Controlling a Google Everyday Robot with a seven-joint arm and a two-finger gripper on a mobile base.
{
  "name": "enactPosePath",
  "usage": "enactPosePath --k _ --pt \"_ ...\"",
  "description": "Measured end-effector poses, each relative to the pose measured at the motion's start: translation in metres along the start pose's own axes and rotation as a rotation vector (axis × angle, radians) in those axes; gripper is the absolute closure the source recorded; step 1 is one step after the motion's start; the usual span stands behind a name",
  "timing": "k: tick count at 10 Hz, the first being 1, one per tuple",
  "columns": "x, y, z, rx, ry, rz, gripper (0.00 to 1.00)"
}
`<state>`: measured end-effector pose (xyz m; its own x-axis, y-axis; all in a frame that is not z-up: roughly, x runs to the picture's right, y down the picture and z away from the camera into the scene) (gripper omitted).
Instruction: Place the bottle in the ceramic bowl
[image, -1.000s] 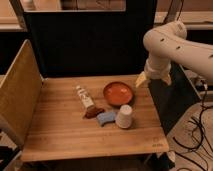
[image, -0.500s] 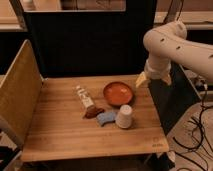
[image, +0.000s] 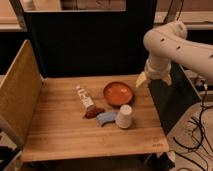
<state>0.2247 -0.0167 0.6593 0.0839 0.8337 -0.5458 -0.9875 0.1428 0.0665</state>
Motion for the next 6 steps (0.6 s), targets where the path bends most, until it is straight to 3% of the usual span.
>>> enactPosePath --k 1,4,6 --pt "-0.009 0.012 -0.004 0.011 -0.009 -0.042 0.2" --pt "-0.05 0.102 -0.025 0.039 -0.069 -0.258 0.2" --pt "-0.072 0.149 -0.029 0.048 -0.094 -0.352 0.2"
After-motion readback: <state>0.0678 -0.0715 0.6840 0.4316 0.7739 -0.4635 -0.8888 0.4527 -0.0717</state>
